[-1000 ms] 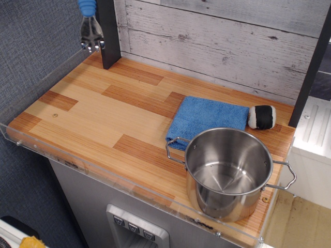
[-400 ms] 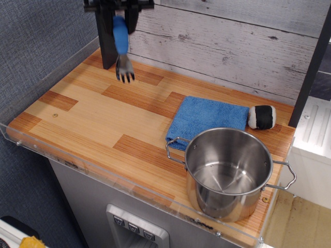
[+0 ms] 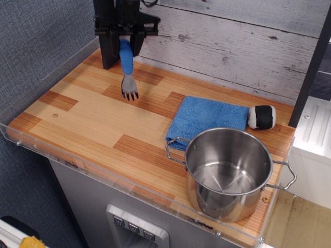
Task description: Move blue fork to the far right of blue cloth
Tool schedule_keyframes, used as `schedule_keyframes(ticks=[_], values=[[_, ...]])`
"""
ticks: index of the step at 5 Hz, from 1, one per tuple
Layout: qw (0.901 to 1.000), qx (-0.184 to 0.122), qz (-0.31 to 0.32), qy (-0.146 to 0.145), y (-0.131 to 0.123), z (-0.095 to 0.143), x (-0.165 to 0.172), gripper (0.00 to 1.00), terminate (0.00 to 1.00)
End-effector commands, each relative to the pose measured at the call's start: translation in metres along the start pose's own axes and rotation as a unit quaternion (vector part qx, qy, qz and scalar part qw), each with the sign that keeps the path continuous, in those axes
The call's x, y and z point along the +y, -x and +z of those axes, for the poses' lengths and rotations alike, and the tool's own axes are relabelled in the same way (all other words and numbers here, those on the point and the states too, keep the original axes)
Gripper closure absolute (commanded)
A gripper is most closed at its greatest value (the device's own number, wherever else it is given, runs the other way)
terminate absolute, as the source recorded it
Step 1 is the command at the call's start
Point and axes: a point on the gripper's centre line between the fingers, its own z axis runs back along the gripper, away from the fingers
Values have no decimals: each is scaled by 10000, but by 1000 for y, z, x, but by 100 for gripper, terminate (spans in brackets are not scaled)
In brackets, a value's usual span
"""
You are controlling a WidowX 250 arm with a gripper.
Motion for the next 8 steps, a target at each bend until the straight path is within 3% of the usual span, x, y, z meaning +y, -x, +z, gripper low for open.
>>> schedule_keyframes(ticks=[1, 3, 4, 7, 8], values=[[9999, -98, -27, -98, -6, -20, 15, 100, 0], [9999, 23, -82, -119, -4, -24, 16, 100, 0], [9999, 66, -9, -142, 0, -23, 17, 0, 0], [9999, 46, -39, -117, 4, -18, 16, 0, 0], [9995, -155, -243, 128, 0, 5, 19, 0, 0]])
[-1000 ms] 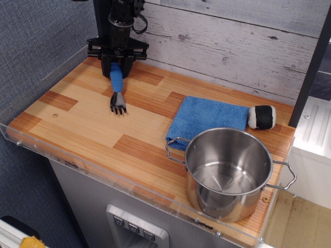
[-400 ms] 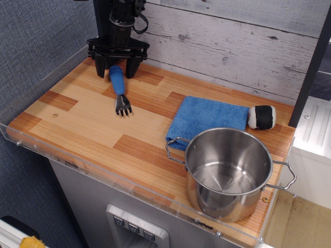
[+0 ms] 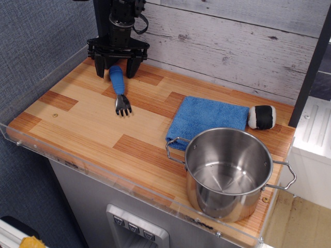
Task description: Move blue fork to the far right of blue cloth
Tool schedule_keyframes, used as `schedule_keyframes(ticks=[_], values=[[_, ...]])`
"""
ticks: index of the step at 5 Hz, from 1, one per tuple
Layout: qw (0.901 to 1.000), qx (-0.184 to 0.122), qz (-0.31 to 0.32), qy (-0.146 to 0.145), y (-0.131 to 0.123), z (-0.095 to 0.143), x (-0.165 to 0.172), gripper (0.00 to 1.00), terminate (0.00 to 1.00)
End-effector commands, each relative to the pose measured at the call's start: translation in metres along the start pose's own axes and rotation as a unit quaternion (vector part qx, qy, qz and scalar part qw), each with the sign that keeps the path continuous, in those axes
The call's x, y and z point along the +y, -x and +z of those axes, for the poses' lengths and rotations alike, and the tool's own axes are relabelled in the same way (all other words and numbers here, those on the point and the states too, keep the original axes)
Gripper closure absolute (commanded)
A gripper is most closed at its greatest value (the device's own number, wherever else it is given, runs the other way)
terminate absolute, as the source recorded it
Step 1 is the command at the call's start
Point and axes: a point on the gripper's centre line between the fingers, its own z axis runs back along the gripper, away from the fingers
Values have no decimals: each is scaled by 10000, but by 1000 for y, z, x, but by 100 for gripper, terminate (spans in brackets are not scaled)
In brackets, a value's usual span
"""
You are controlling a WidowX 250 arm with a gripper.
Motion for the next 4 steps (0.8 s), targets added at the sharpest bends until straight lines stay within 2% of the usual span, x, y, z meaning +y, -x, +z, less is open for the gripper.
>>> schedule_keyframes(ticks=[1, 2, 3, 4], values=[[9956, -686, -334, 538, -5, 78, 17, 0, 0], [9927, -924, -298, 711, -2, 114, 31, 0, 0], [9869, -1129, -537, 1019, 5, 139, 38, 0, 0], [9791, -1492, -869, 1073, 10, 154, 43, 0, 0]])
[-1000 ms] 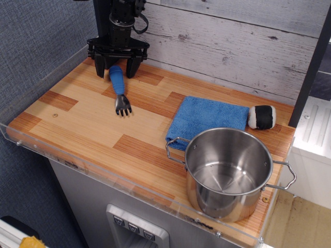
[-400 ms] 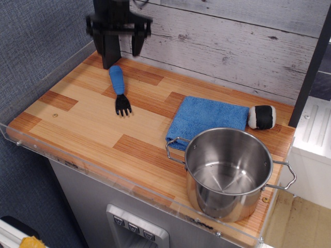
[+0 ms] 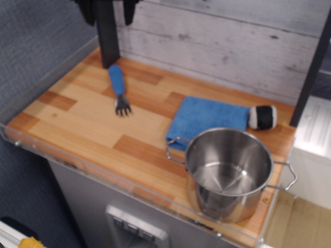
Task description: Move blue fork to the far right of blue cloth
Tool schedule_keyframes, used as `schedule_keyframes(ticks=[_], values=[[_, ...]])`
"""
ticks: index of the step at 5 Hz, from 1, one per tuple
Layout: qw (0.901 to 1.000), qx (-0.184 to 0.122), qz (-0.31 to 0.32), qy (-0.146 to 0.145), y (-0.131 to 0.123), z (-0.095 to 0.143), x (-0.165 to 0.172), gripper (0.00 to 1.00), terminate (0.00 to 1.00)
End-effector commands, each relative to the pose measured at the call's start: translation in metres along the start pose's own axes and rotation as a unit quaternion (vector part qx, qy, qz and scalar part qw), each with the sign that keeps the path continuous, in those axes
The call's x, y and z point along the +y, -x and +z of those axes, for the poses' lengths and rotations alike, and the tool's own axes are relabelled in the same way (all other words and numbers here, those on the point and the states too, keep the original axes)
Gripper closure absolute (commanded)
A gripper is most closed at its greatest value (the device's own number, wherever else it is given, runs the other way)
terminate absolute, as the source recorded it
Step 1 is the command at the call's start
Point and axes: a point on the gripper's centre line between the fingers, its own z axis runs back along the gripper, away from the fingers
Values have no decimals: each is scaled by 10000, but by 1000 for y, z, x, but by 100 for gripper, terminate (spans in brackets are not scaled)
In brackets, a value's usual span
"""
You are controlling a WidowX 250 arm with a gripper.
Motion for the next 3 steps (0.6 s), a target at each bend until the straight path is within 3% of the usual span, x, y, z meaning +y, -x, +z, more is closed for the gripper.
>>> schedule_keyframes(ticks=[1, 2, 3], values=[[9975, -628, -289, 124, 4, 35, 11, 0, 0], [9975, -628, -289, 124, 4, 35, 11, 0, 0], [9975, -628, -289, 124, 4, 35, 11, 0, 100]])
